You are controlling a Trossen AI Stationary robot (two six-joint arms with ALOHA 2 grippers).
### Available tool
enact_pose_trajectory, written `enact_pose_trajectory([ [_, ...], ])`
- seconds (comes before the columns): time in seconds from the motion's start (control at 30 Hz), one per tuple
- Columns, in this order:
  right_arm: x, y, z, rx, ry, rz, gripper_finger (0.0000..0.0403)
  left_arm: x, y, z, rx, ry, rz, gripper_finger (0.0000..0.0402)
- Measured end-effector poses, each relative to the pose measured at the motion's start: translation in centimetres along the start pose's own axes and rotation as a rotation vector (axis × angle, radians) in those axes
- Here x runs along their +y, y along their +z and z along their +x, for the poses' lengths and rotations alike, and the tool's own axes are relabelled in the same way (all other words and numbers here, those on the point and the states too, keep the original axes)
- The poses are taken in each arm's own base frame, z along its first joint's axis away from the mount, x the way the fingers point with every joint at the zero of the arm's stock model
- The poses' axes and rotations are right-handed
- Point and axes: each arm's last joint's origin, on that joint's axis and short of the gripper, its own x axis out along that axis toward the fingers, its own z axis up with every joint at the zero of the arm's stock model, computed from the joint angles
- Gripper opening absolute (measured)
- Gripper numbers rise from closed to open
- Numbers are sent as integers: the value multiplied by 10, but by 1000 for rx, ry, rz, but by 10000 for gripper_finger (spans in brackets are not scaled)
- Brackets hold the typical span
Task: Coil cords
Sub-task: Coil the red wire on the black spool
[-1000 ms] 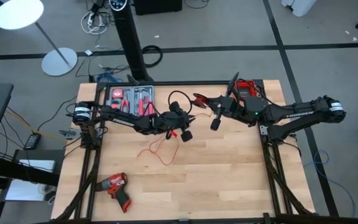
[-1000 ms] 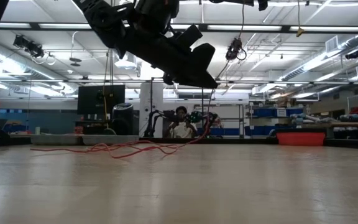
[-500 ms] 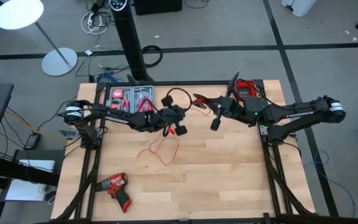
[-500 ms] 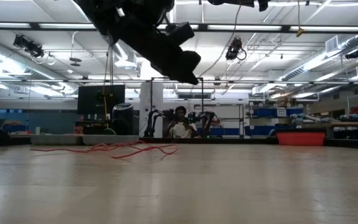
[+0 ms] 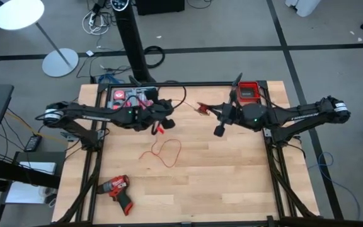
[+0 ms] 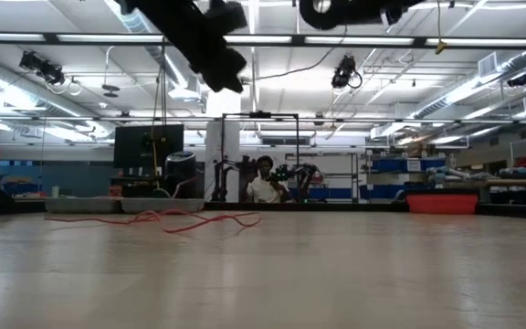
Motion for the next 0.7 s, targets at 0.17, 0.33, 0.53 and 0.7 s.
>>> enact_pose_trajectory([
  [0.17,6,-11,-2,99,36,-65,0,12,6,-17,-47,2,-25,0],
  [0.33,7,-18,-3,167,56,-81,0,10,9,-20,-73,0,-1,0],
  [0.53,9,-33,-6,296,91,-123,0,12,9,-22,-63,38,48,0],
  [0.7,9,-44,-10,405,117,-141,0,14,10,-25,-70,39,42,0],
])
